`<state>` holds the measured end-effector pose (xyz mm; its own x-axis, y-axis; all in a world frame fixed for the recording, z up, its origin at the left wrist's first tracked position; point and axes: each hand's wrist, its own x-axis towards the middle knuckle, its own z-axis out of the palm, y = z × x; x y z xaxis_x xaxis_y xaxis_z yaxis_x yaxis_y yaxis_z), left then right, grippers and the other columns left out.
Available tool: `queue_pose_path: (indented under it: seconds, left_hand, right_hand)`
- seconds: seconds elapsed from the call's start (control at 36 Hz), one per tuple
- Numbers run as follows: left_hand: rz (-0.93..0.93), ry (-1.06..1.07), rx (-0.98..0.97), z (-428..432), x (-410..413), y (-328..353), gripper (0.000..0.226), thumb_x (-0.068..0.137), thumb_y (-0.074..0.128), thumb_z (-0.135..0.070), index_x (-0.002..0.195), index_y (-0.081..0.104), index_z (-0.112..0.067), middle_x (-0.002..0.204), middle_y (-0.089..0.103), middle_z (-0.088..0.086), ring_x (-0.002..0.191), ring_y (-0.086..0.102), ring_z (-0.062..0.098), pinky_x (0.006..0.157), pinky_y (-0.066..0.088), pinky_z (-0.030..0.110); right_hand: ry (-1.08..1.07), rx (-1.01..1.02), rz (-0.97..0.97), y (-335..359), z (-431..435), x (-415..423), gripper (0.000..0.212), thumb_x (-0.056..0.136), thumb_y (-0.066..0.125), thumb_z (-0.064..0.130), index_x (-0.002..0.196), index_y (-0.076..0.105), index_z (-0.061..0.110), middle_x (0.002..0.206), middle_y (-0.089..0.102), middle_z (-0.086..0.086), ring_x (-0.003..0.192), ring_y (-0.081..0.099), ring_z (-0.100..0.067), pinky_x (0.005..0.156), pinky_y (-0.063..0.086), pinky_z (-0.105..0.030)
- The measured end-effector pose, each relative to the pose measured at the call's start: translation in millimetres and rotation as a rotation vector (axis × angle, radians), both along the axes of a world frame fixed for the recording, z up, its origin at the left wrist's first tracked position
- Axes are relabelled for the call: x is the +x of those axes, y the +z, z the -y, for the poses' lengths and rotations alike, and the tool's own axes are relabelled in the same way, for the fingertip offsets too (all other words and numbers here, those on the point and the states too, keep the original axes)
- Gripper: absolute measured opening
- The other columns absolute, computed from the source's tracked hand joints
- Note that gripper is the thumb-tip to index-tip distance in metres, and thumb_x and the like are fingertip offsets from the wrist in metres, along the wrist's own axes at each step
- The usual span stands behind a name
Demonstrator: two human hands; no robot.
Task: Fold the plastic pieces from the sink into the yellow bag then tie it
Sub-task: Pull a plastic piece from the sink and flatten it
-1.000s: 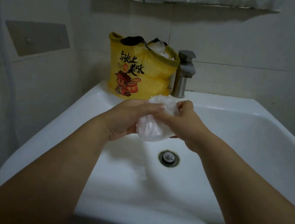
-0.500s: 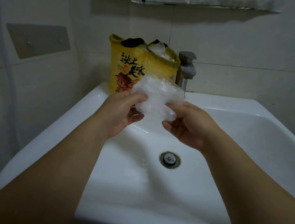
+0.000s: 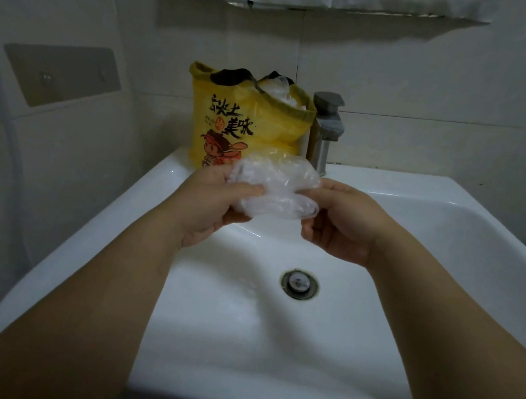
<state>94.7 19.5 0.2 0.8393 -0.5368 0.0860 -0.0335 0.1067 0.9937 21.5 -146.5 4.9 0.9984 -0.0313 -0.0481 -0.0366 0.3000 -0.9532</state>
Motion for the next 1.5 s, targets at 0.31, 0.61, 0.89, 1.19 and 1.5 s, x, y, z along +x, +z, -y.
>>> queue_pose_path:
  seconds: [0.31,0.61,0.89,1.19,1.5]
  left_hand:
    - [-0.144,-0.102,-0.099,-5.8,-5.7,7.6,0.033,0.097,0.036,0.010,0.098,0.062,-0.010,0.066,0.070,0.010,0.053,0.068,0.014,0.043,0.052,0.016]
    - [-0.143,-0.086,-0.144,-7.8,-6.1,8.7,0.023,0.086,0.049,0.003,0.075,0.067,-0.004,0.067,0.064,0.011,0.053,0.065,0.017,0.046,0.055,0.023]
    - [0.289,0.185,0.204,1.7,-5.4,-1.9,0.015,0.079,0.077,-0.016,0.067,0.070,-0.009,0.058,0.065,-0.006,0.057,0.062,0.006,0.059,0.055,0.020]
    - [0.351,0.192,0.170,-0.8,-4.3,-1.2,0.029,0.072,0.079,0.001,0.079,0.069,-0.025,0.090,0.063,-0.008,0.078,0.060,0.005,0.067,0.049,0.013]
    - [0.705,0.304,0.346,0.9,-0.2,-8.5,0.027,0.077,0.075,-0.001,0.101,0.072,-0.013,0.105,0.058,-0.014,0.095,0.053,-0.002,0.071,0.038,-0.004]
  right_hand:
    - [0.059,0.032,0.064,7.7,10.0,-8.4,0.041,0.090,0.031,-0.015,0.084,0.065,0.008,0.049,0.049,-0.004,0.038,0.047,-0.012,0.041,0.047,-0.020]
    - [0.086,0.032,-0.011,12.5,11.7,-13.9,0.016,0.072,0.040,0.000,0.070,0.057,0.000,0.057,0.056,-0.010,0.048,0.054,-0.022,0.051,0.057,-0.031]
    - [-0.245,-0.375,0.121,-1.9,1.9,0.6,0.025,0.081,0.072,0.012,0.067,0.058,-0.003,0.074,0.059,-0.017,0.069,0.063,-0.022,0.067,0.060,-0.030]
    - [-0.278,-0.565,0.182,-3.1,2.1,0.8,0.044,0.073,0.074,-0.010,0.098,0.063,0.024,0.106,0.066,-0.002,0.093,0.068,-0.021,0.092,0.054,-0.033]
    - [-0.322,-0.895,0.245,-8.3,6.1,2.0,0.051,0.085,0.069,0.004,0.133,0.055,0.011,0.112,0.062,-0.002,0.088,0.064,-0.009,0.077,0.048,-0.010]
